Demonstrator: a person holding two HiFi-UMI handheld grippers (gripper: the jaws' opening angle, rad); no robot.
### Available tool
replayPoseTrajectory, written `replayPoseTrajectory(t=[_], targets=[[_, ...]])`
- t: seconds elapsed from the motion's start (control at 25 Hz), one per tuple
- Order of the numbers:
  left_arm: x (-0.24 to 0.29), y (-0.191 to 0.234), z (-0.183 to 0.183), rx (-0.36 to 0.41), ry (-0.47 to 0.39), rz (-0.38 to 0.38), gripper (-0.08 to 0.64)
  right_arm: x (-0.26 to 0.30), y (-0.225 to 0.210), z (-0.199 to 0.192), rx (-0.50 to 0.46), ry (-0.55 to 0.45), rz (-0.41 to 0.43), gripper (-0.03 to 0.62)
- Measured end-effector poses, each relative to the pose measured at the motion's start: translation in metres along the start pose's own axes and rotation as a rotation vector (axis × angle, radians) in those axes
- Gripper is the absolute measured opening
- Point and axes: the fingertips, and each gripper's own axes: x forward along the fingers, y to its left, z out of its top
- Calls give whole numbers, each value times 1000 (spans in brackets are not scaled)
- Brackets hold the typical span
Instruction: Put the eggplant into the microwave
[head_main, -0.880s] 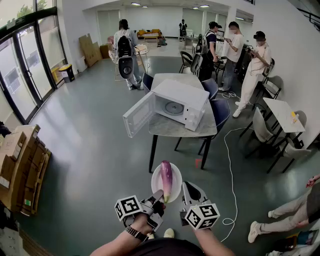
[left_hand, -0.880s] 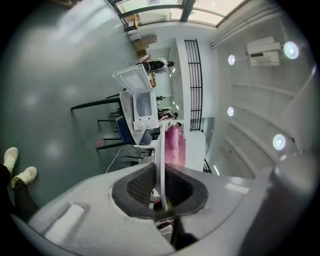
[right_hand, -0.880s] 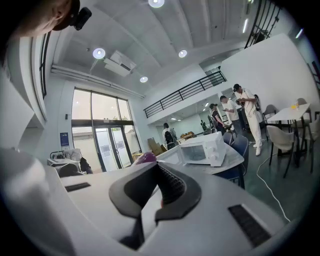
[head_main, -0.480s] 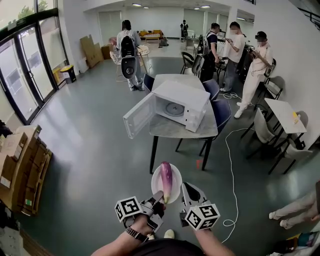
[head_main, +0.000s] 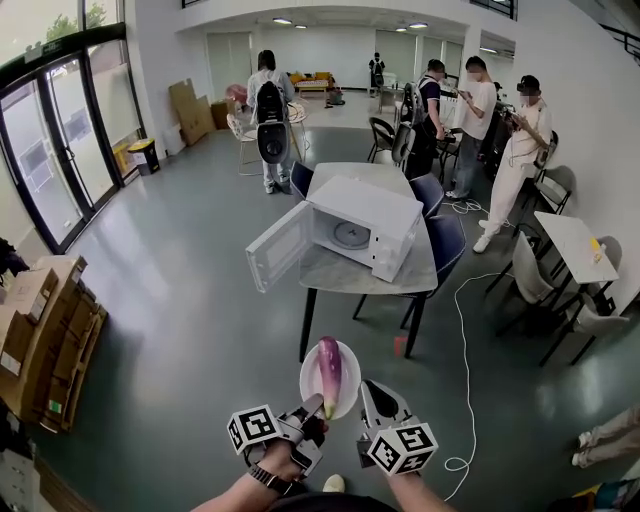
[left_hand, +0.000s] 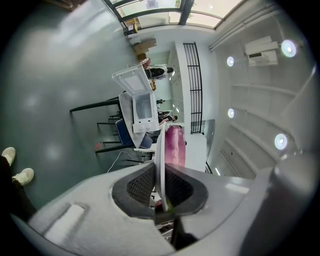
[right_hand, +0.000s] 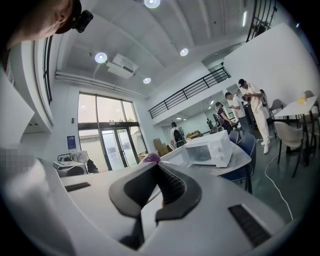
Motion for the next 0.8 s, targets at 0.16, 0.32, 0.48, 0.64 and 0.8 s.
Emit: replayPoseTrajectory(t=[0.16,0.32,0.48,0.64,0.8], targets=[[11,-3,3,-1,-15,2,32,3,-11,4,4,5,8,2],[24,-4,9,-3,-17,4,32,10,-22,12,5,-6,8,2],[39,-1,21,-7,-17,0,32,23,-32,17,-1,-13,-1,2],[61,2,40,-12,-4,-5,32,45,-43,22,-8,-17,-8,2],[84,2,69,-7,13,-9,32,79,-51,32,-15,-25,-19,2]])
